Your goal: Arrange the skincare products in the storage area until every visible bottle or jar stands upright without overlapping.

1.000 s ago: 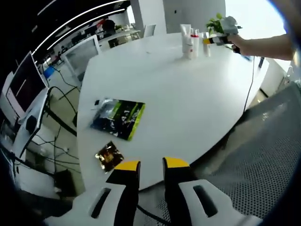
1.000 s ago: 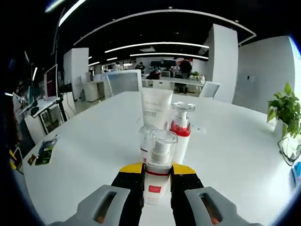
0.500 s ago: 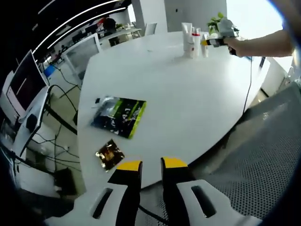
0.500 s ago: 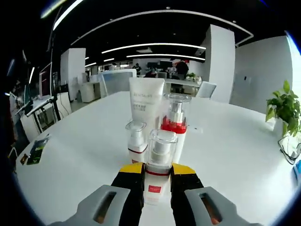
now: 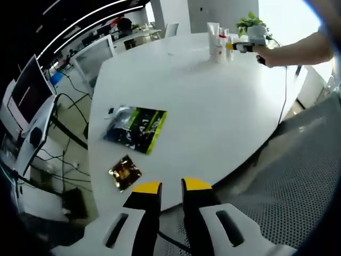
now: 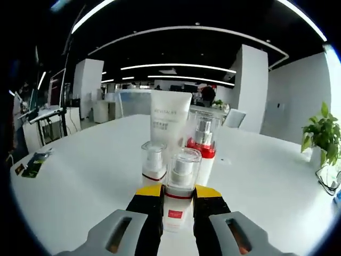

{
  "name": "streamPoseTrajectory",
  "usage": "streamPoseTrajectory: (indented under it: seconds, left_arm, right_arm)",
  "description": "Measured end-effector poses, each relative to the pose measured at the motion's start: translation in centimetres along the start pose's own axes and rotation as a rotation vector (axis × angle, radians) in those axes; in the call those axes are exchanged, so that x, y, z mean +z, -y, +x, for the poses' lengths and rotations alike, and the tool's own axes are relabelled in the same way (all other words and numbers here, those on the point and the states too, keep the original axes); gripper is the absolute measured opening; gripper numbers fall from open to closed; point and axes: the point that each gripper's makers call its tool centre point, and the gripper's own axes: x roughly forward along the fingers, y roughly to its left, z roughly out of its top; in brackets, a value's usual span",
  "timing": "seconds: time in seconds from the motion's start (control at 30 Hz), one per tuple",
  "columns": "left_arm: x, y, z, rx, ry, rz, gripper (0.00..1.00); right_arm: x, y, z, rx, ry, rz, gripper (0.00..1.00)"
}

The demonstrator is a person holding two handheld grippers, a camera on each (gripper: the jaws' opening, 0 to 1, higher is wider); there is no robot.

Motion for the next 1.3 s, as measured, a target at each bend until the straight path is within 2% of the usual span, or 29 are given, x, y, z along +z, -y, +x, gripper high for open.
streamPoseTrajectory:
  seconds: [0.43,0.53,0.67,1.3]
  left_arm:
    - [0.1,0.0,0.1,0.001,0.006,0.018,0.09]
    - [0.1,0.1,0.1,-0.003,0.003,0.018,0.09]
    - [0.1,0.1,0.1,-0.004,0.002,0.020,0.09]
    - [0.1,0.1,0.1,-0.004,0.005,0.029,0.07]
  right_arm:
    - [-1.1,-0.2,0.2,-0.019,0.020,-0.019,0.13]
    - [-1.0,0.1,0.1,-0.048,0.031,-0.011,0.14]
    - [-0.9,0.1,0.5,-0.064,0.019,-0.025,0.14]
    - [-1.0,1.2,1.4,-0.169,-0.016,0.045,0.14]
